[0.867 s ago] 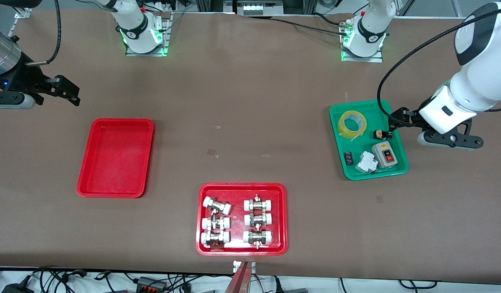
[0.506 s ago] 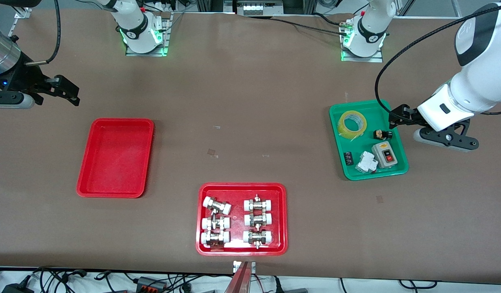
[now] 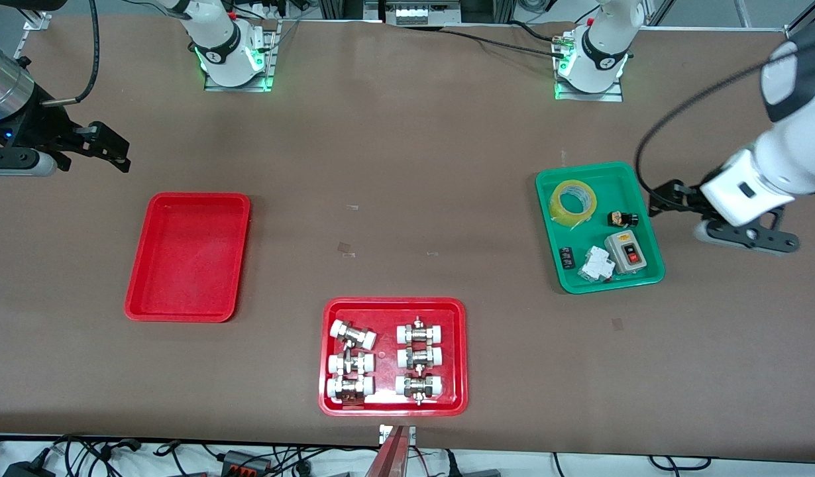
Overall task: Left arm passes tape to right arm into tray
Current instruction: 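Lower the left gripper over the tape roll in the green tray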
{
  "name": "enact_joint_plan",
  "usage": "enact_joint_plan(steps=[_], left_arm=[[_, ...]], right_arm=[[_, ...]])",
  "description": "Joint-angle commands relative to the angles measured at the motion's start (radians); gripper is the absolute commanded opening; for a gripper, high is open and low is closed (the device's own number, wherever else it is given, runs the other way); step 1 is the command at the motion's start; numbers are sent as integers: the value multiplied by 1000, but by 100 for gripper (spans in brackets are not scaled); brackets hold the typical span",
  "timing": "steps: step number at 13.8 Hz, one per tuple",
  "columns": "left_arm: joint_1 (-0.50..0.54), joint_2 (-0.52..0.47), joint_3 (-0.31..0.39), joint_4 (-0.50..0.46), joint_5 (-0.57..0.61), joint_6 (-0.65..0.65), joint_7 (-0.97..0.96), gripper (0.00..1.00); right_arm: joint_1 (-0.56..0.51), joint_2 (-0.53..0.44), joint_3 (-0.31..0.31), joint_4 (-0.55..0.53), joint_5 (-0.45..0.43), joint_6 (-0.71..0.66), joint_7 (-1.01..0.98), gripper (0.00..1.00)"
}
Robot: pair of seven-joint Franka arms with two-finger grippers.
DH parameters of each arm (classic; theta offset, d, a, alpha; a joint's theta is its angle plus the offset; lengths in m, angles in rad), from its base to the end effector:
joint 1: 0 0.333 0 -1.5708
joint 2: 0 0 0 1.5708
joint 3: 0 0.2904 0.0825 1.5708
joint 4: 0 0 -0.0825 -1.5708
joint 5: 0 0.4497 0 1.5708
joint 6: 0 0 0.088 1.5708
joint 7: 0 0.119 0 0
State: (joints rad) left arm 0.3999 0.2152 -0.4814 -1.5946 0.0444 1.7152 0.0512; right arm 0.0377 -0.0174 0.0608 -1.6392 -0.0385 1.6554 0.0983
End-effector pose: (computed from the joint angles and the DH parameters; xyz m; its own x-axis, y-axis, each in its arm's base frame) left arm 0.6721 -0.0310 0.4611 0.9885 -0.1359 -0.0669 -0.1320 -0.9895 0.0591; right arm 0.6201 0.0572 0.5683 0.9993 0.0035 0.0372 0.0021 -0.9993 0.0360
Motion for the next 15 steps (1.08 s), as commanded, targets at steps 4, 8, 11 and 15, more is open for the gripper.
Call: enact_joint_plan(steps=[4, 8, 11, 15], left_arm=[[39, 171, 0, 7, -6, 3, 22, 100], [36, 176, -6, -192, 12, 142, -5, 100], [30, 127, -16, -414, 15, 346, -155, 100], [17, 56, -20, -566, 55, 368, -319, 100]], right_arm=[[7, 7, -1, 21, -8, -20, 4, 100], [7, 5, -1, 19, -8, -20, 4, 100], [7, 5, -1, 19, -8, -20, 4, 100], [7, 5, -1, 16, -8, -20, 4, 100]])
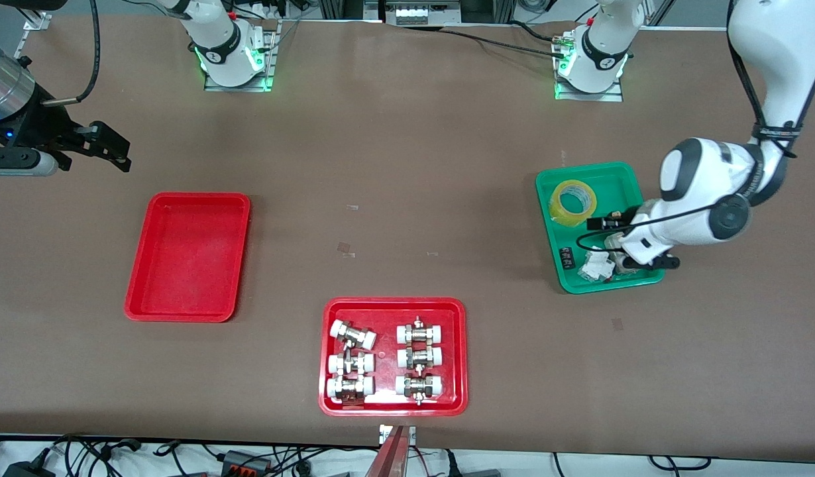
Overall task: Left arm passes tape to right arm into tray
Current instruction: 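Lower the left gripper over the tape roll in the green tray, then close the left gripper on the rim of the tape roll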
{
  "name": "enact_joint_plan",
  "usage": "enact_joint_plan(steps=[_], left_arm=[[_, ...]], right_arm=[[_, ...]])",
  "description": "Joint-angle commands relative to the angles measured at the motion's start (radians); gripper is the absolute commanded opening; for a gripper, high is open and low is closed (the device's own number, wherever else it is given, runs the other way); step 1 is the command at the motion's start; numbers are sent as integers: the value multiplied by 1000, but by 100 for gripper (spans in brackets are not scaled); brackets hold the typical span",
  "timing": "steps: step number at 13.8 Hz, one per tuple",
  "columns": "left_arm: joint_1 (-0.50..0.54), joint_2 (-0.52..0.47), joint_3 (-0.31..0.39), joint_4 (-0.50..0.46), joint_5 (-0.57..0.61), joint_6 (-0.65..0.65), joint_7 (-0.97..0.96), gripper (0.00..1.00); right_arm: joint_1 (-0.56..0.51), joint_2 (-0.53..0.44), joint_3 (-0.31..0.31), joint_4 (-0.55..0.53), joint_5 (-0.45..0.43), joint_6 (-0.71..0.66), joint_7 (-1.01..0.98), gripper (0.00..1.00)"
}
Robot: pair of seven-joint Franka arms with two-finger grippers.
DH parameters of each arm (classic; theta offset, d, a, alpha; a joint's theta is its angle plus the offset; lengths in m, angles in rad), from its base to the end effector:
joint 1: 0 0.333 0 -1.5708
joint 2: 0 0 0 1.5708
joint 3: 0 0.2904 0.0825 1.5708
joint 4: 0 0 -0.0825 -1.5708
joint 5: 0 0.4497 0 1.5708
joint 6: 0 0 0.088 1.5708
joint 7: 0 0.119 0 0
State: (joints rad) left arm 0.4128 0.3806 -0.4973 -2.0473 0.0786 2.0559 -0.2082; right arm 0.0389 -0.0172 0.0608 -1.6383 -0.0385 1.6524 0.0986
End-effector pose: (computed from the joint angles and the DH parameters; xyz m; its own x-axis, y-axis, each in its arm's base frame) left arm 0.5855 -0.0559 0.1698 0.9413 0.0625 -0.3318 0.0859 -0.9947 0.0563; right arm 0.6198 0.0579 0.5684 0.9994 0.0043 0.0349 0.0030 -0.9993 0.0362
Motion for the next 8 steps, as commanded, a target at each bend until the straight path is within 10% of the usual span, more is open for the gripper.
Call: enact_joint_plan(steps=[1, 8], left_arm=[[6, -121, -4, -138, 21, 30, -68, 100], [-39, -89, -6, -231, 26, 165, -192, 100]], right_arm=[[6, 5, -1, 15, -8, -17, 4, 100], [6, 5, -1, 15, -8, -17, 4, 100]])
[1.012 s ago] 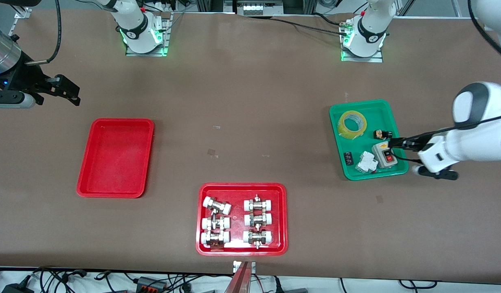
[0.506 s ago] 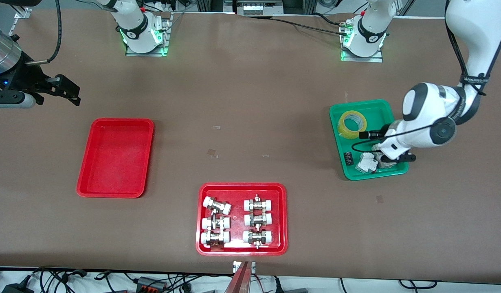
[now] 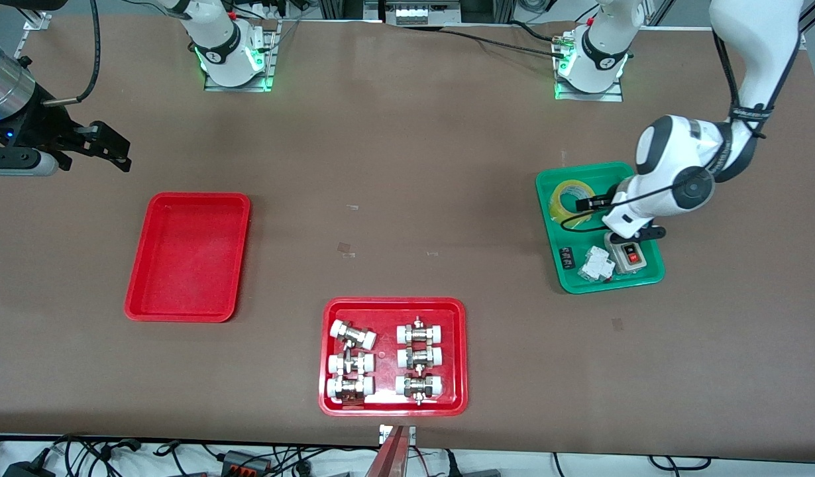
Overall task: Left arm passes tape to right arm into tray
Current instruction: 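Close the left gripper on the rim of the tape roll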
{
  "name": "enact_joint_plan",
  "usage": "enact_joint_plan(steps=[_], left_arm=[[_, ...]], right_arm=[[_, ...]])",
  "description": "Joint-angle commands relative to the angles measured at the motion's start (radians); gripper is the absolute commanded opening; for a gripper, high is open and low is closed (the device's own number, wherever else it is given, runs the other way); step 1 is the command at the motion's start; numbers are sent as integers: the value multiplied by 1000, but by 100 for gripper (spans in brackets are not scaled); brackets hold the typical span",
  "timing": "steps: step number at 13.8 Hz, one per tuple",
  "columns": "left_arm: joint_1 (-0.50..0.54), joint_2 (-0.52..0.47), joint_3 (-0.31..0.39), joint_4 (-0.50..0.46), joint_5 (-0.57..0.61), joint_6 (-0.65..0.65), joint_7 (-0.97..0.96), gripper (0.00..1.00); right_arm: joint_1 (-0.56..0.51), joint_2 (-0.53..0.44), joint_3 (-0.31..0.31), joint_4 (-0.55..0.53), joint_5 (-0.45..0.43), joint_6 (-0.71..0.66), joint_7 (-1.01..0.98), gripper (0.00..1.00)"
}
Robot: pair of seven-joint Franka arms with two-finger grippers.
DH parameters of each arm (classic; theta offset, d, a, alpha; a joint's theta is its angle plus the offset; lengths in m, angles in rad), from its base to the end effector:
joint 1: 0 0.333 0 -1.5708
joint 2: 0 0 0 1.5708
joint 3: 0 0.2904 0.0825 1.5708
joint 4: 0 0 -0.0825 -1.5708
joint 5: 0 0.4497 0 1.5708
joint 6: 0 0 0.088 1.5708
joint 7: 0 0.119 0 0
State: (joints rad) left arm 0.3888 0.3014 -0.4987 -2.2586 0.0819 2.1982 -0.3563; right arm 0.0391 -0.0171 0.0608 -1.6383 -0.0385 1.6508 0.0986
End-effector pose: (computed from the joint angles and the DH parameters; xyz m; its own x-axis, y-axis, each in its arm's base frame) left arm 0.5242 -0.0728 0.1329 0.9291 0.1755 -0.3256 0.1788 -0.9837 -0.0202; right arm 0.6196 0.0580 0.5682 0.9994 0.0044 0.0332 0.0032 -0.9993 0.0364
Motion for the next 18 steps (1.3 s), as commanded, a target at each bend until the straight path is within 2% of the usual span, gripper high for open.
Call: enact_joint_plan(steps=[1, 6, 9, 11, 12, 14, 15, 17, 18], left_arm=[[-14, -1, -4, -19, 48, 28, -46, 100], [-16, 30, -6, -35, 162, 54, -142, 99], [-31, 35, -6, -39, 164, 55, -170, 89], [-31, 41, -6, -41, 164, 55, -171, 87], [-31, 41, -6, -41, 164, 55, -171, 80], [-31, 41, -6, -41, 164, 55, -174, 39], [-31, 41, -6, -41, 164, 54, -174, 25], [-28, 36, -8, -39, 164, 48, -174, 3], [-28, 30, -9, -39, 164, 43, -174, 1]], right_arm=[[5, 5, -1, 15, -8, -16, 4, 100], [7, 6, -1, 15, -8, -16, 4, 100], [7, 6, -1, 15, -8, -16, 4, 100], [7, 6, -1, 15, -8, -16, 4, 100], [7, 6, -1, 15, -8, -16, 4, 100], [7, 6, -1, 15, -8, -16, 4, 100], [7, 6, -1, 15, -8, -16, 4, 100], [7, 6, -1, 15, -8, -16, 4, 100], [7, 6, -1, 15, -8, -16, 4, 100]])
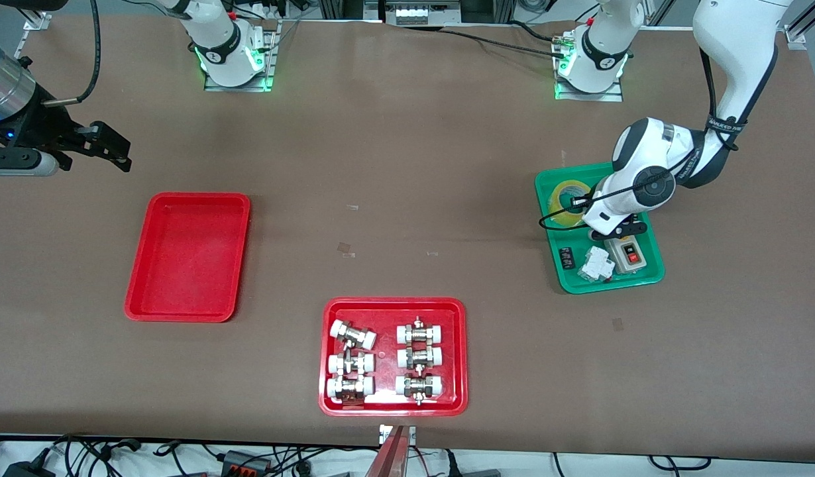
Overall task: Left arm passes tape to right arm into tray
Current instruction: 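Close the left gripper on the rim of the tape roll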
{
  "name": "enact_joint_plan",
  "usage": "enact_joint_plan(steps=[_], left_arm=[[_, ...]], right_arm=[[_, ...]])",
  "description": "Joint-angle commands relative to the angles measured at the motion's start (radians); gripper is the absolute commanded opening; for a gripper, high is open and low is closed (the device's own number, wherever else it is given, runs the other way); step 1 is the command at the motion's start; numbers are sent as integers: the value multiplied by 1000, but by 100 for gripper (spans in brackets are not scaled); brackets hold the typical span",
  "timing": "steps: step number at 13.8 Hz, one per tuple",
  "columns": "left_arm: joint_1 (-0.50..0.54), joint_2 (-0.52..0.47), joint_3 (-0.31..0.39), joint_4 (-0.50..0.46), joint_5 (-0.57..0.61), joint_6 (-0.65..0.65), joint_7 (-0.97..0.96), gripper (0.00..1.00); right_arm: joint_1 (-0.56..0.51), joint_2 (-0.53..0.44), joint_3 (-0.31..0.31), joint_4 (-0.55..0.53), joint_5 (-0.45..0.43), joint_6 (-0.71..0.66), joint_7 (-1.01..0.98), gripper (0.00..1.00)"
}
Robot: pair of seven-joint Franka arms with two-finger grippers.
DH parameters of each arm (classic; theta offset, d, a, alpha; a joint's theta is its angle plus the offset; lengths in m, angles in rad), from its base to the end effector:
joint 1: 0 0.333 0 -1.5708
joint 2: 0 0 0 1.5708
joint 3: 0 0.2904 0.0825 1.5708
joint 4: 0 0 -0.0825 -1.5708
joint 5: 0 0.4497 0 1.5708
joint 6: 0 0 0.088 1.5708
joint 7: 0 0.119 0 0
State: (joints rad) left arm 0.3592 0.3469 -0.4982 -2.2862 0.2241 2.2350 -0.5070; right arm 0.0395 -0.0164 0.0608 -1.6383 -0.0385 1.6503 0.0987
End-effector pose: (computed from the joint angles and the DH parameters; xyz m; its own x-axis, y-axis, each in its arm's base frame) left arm 0.5061 -0.0868 0.1037 0.9282 0.2031 -0.3117 0.1727 -0.9773 -0.1226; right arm 0.6197 0.0583 0.5677 0.9995 0.0047 0.0321 0.0035 -0.9993 0.0364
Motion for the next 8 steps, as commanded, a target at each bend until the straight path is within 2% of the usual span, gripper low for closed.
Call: enact_joint_plan(steps=[1, 3, 5, 8], left_arm=[[3, -28, -11, -10, 21, -3, -24, 1], [3, -63, -14, 8, 21, -55, -21, 1], [3, -97, -48, 75, 20, -156, -22, 1], [0, -101, -132, 264, 15, -377, -24, 1]], right_arm=[[7, 6, -1, 14, -8, -15, 4, 100], [7, 6, -1, 15, -8, -15, 4, 100], [7, 6, -1, 15, -8, -15, 4, 100], [7, 7, -1, 15, -8, -15, 3, 100]])
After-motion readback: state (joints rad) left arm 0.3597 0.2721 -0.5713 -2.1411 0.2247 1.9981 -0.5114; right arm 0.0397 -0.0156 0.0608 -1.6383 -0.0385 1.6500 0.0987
